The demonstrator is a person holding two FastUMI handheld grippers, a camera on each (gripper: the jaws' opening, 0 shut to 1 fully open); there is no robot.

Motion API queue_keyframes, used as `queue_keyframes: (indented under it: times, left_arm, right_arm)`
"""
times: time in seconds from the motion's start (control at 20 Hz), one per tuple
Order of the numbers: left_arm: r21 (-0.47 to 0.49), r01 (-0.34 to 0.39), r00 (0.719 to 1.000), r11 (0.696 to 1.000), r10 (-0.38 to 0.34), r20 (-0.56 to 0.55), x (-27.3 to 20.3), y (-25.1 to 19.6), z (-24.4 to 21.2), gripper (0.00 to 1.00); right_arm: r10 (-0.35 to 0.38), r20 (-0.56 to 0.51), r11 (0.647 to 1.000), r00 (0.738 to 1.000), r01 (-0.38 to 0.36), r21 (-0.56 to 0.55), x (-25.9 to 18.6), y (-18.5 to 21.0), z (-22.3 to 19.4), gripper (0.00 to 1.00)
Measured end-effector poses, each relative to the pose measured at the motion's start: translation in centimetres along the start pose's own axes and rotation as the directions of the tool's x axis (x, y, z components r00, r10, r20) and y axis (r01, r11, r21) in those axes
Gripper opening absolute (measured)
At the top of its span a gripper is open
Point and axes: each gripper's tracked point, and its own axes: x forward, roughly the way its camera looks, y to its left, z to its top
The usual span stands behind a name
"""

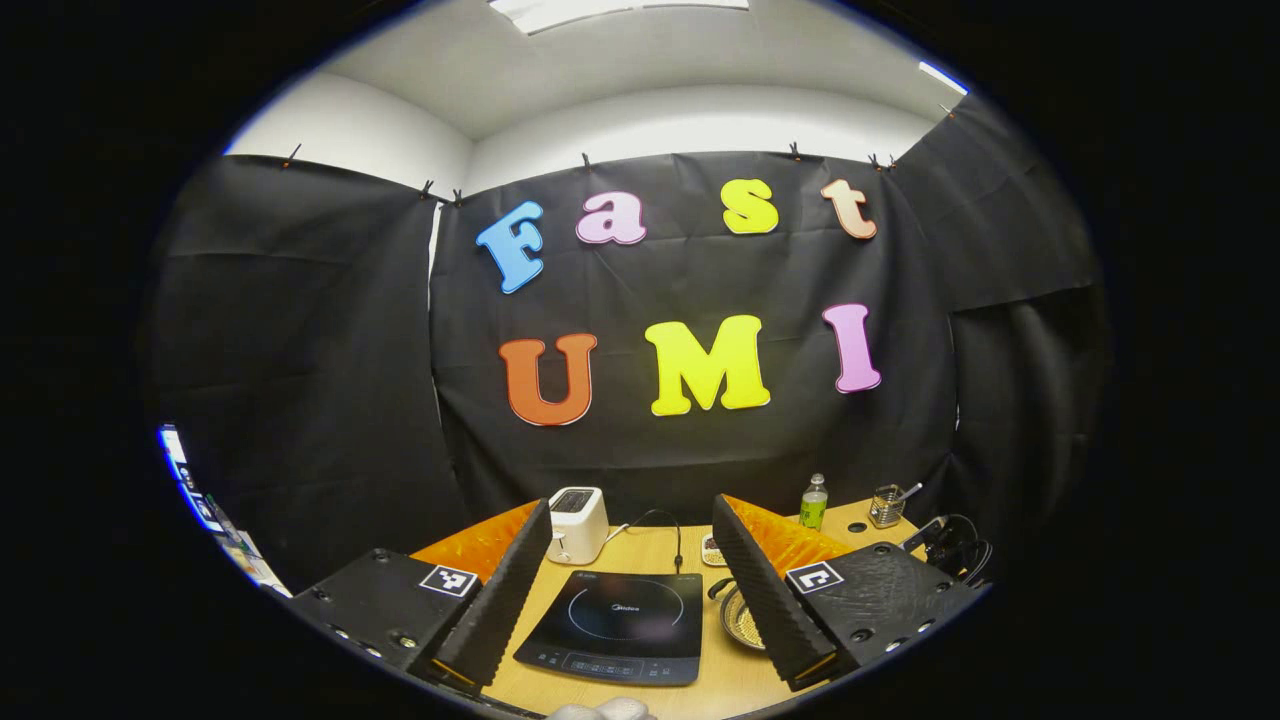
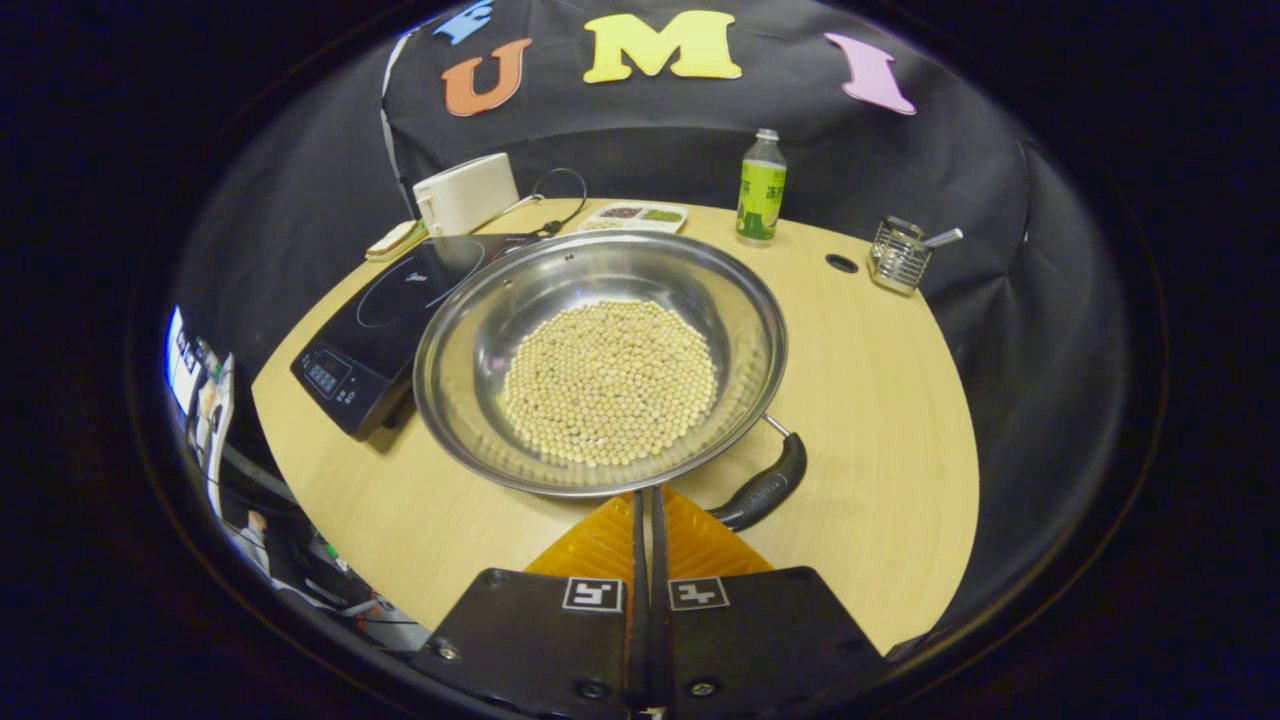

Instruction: First push the handle of the pot to place it horizontally, then grasp the pot with both hands and set it on the induction cooktop.

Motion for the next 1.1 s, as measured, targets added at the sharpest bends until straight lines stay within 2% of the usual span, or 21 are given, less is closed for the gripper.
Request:
queue_keyframes:
  times: [0.05, 0.1, 0.15, 0.3, 0.65, 1.05, 1.1]
  left_arm:
    - [-0.001, -0.005, 1.000, 1.000, 0.005, -0.003, 0.3, -0.4, 0.0, 0.96]
    - [-0.004, -0.010, 1.000, 1.000, 0.009, -0.006, 0.4, -0.8, -0.1, 0.96]
    - [-0.007, -0.014, 1.000, 1.000, 0.014, -0.006, 0.6, -1.1, -0.1, 0.96]
    - [-0.011, -0.029, 1.000, 1.000, 0.029, -0.012, 1.2, -2.2, -0.3, 0.96]
    - [-0.013, -0.077, 0.997, 0.997, 0.077, -0.025, 2.5, -4.6, -0.8, 0.96]
    - [-0.011, -0.102, 0.994, 0.995, 0.101, -0.034, 2.6, -6.6, -1.0, 0.96]
    - [-0.011, -0.099, 0.994, 0.995, 0.099, -0.037, 2.6, -6.7, -1.1, 0.96]
  right_arm:
    - [-0.002, -0.002, 1.000, 1.000, 0.002, -0.008, 0.1, -0.7, 0.2, 0.04]
    - [-0.005, -0.003, 1.000, 1.000, 0.005, -0.014, 0.2, -1.3, 0.3, 0.00]
    - [-0.007, -0.003, 1.000, 1.000, 0.007, -0.019, 0.3, -2.0, 0.5, 0.04]
    - [-0.007, -0.005, 0.999, 1.000, 0.007, -0.038, 0.7, -3.8, 1.0, 0.01]
    - [-0.005, -0.005, 0.998, 1.000, 0.005, -0.070, 1.8, -7.8, 2.8, 0.04]
    - [0.002, 0.002, 0.995, 1.000, -0.002, -0.096, 2.6, -9.9, 4.1, 0.04]
    - [0.001, 0.001, 0.995, 1.000, -0.001, -0.097, 2.6, -10.0, 4.1, 0.01]
